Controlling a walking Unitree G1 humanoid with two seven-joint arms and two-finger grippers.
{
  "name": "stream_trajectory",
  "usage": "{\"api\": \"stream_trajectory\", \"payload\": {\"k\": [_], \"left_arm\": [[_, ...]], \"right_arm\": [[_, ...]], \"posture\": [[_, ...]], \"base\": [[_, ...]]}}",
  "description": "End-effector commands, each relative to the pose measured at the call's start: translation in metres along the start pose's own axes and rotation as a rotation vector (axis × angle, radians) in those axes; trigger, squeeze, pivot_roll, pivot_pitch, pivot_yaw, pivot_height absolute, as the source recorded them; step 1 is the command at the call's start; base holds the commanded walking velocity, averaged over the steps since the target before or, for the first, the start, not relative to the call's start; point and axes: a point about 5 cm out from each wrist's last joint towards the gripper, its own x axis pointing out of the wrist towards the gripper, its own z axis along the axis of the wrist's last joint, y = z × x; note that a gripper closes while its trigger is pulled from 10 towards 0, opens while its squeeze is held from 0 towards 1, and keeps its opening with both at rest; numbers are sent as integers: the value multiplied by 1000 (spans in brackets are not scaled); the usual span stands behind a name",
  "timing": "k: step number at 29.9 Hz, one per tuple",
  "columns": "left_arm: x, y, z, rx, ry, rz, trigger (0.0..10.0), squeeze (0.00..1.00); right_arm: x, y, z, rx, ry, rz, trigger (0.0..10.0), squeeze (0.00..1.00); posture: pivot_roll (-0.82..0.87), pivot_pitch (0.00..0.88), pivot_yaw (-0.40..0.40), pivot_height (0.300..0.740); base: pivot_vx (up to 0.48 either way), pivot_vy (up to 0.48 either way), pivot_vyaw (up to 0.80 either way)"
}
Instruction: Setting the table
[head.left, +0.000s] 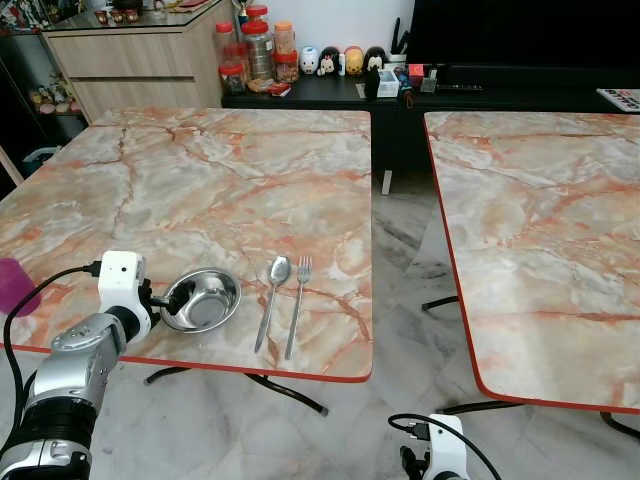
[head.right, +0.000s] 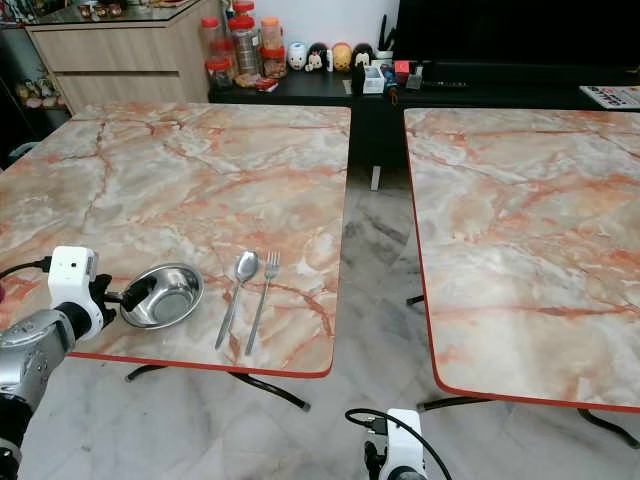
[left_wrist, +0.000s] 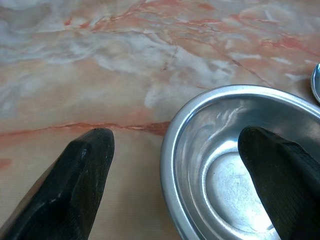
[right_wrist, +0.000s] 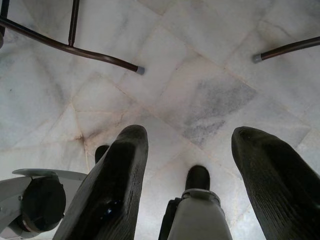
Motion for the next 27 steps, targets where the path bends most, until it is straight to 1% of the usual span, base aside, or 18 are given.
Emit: {"api": "stream_trajectory", "payload": {"k": [1,9,12,24,25,26,27], "left_arm": [[-4,7,-3,3,12,14,10000,0],[-3,6,-6,3,32,-1,10000,0],[-3,5,-16,20,86,-4,10000,0],[-4,4,-20,26,120,-27,10000,0],[-4,3,-19,23,117,-29,5882,0],[-4,3,-19,23,116,-30,5882,0],[-4,4,-18,22,113,-27,0,0]], "right_arm": [[0,1,1,11,-8,2,10000,0],[0,2,1,11,-9,3,10000,0],[0,2,1,8,-8,7,10000,0],[1,5,1,2,-4,18,10000,0],[1,5,1,3,-4,18,10000,0],[1,5,1,3,-4,17,10000,0],[1,5,1,4,-4,17,10000,0]], "posture": [[34,0,56,740],[33,0,58,740],[35,0,60,740],[41,0,62,740],[41,0,62,740],[41,0,62,740],[41,0,62,740]], "base": [[0,0,0],[0,0,0],[0,0,0],[0,0,0],[0,0,0],[0,0,0],[0,0,0]]}}
